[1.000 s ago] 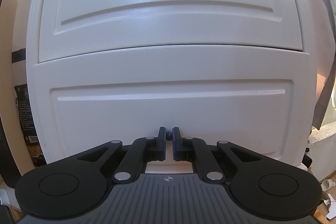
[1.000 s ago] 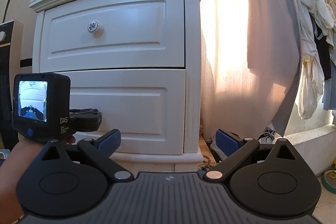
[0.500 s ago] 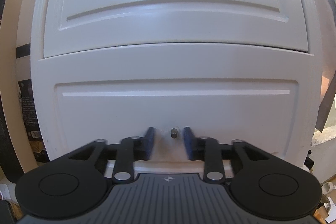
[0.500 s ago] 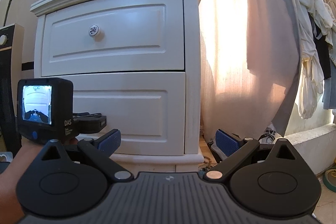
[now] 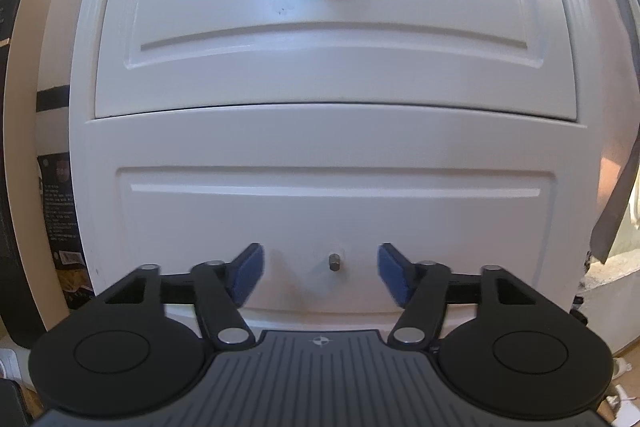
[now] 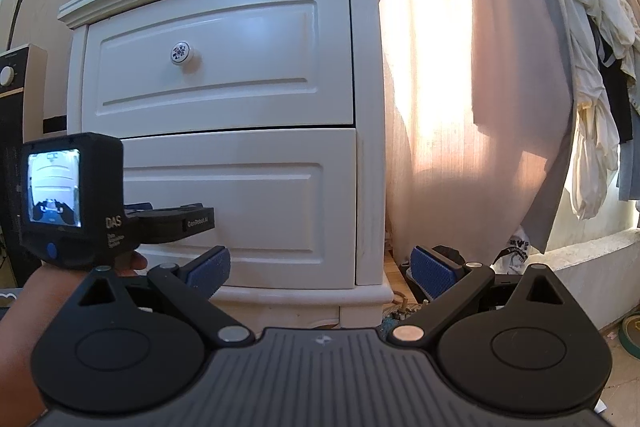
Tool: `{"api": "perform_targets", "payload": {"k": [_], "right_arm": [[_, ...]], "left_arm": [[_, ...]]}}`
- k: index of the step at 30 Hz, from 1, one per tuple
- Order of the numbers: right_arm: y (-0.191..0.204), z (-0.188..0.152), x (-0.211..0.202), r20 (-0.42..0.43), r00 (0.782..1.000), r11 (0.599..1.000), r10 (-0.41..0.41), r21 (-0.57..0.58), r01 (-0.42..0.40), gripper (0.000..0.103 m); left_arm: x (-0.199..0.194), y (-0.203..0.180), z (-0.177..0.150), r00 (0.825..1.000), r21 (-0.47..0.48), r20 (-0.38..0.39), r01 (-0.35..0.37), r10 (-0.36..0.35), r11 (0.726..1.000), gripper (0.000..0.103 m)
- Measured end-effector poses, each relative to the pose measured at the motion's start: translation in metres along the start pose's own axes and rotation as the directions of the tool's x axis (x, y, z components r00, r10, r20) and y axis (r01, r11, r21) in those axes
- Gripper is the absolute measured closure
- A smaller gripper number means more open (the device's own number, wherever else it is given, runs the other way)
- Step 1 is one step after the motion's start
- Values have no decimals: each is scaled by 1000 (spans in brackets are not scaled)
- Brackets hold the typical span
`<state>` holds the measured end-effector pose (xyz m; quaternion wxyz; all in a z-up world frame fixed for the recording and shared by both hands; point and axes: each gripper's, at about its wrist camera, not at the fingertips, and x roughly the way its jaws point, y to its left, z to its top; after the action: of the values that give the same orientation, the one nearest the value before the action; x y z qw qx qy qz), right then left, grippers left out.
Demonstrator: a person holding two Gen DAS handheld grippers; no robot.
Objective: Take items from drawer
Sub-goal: 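Open the left gripper and back it away from the closed drawer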
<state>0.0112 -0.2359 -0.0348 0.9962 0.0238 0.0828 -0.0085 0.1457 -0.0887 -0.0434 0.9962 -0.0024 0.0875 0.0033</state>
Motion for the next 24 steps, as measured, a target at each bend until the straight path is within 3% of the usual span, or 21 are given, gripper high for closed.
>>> {"api": "perform_targets", "payload": {"k": [4, 8, 24], "right_arm": [[2, 2, -1, -2, 1000, 1000, 1, 1, -1, 0], [6, 3, -6, 10, 1000, 1000, -2, -3, 2, 0], [27, 8, -20, 51, 999, 1000, 0, -28, 1, 0]], "left_arm": [[-22, 6, 1, 999, -13, 35, 20, -19, 1000, 11], [-36, 7, 6, 999, -30, 39, 33, -32, 999, 5], [-91, 53, 14, 996, 31, 90, 23, -26, 999, 0]]}}
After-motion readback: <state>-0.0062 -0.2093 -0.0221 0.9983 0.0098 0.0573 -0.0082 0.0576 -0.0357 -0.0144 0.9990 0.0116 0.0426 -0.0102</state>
